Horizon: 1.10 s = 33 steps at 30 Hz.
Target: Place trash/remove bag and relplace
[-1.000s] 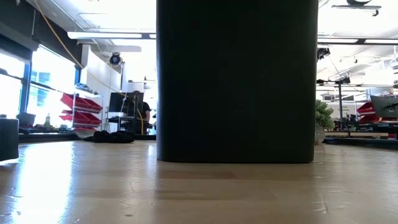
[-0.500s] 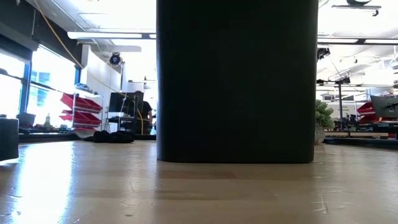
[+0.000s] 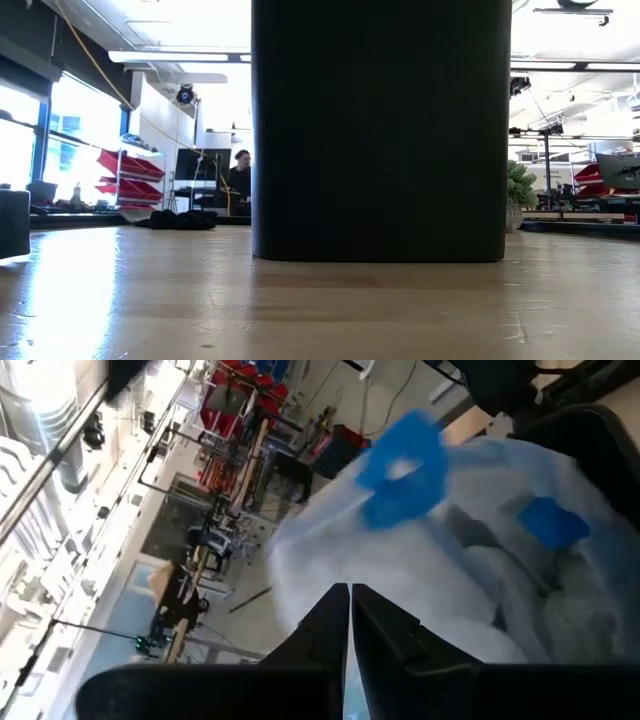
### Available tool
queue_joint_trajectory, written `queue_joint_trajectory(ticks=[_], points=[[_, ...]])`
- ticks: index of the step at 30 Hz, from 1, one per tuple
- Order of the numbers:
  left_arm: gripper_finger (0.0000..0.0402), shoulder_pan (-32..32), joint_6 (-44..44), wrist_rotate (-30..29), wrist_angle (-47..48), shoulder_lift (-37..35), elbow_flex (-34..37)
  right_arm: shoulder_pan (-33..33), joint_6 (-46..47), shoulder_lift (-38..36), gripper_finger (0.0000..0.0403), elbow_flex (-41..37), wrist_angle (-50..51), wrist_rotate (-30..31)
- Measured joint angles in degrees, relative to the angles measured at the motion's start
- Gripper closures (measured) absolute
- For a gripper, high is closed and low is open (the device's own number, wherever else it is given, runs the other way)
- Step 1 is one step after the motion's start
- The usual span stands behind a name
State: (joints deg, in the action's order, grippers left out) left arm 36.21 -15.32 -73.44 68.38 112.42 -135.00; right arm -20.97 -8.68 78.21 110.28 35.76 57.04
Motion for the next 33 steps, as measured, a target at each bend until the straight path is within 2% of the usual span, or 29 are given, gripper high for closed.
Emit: queue_joint_trajectory(ticks=[2,4,7,10,14,17,19,21,24,26,28,30,33], points=[[0.0402,0.0,1.5,0.3,0.7,0.0,0.0,-0.2,-4.7,-1.2,0.0403,0.0,-4.8,-2.6],[0.0402,0.0,1.8,1.1,0.9,0.0,0.0,0.0,-4.5,-2.6,0.0403,0.0,-4.7,-9.2],[0.0401,0.0,1.8,1.3,0.9,0.0,0.0,0.3,2.2,-3.9,0.0401,0.0,3.1,-18.8],[0.0401,0.1,1.8,1.3,0.8,0.0,0.0,0.3,11.6,-3.7,0.0380,0.0,16.5,-24.6],[0.0401,0.2,1.8,1.3,0.8,0.0,0.0,0.4,25.1,-1.7,0.0309,0.0,33.7,-31.5],[0.0401,0.1,2.2,2.0,0.8,0.0,0.0,0.4,30.7,0.8,0.0236,0.0,38.6,-37.4],[0.0401,-0.1,3.2,3.6,0.8,0.0,0.0,0.3,32.3,3.0,0.0187,0.0,39.9,-37.6],[0.0401,-0.2,4.5,4.4,0.8,0.0,0.0,0.4,33.8,5.0,0.0148,-0.1,40.6,-35.2],[0.0401,-0.2,5.7,6.7,0.8,0.0,0.0,1.1,35.6,7.5,0.0114,-0.1,41.6,-32.2],[0.0401,-0.2,5.8,8.0,0.7,0.0,0.0,2.2,36.2,9.1,0.0115,-0.1,42.5,-32.6],[0.0401,-0.2,5.8,8.2,0.5,0.0,0.0,3.2,36.2,10.4,0.0138,-0.1,44.4,-32.8],[0.0401,-0.2,5.6,8.2,-0.7,0.0,0.0,4.2,35.6,11.0,0.0184,-0.1,45.1,-32.4],[0.0401,-0.5,1.8,7.9,-4.6,0.0,0.0,5.0,32.3,10.6,0.0294,-0.1,43.5,-31.9]])
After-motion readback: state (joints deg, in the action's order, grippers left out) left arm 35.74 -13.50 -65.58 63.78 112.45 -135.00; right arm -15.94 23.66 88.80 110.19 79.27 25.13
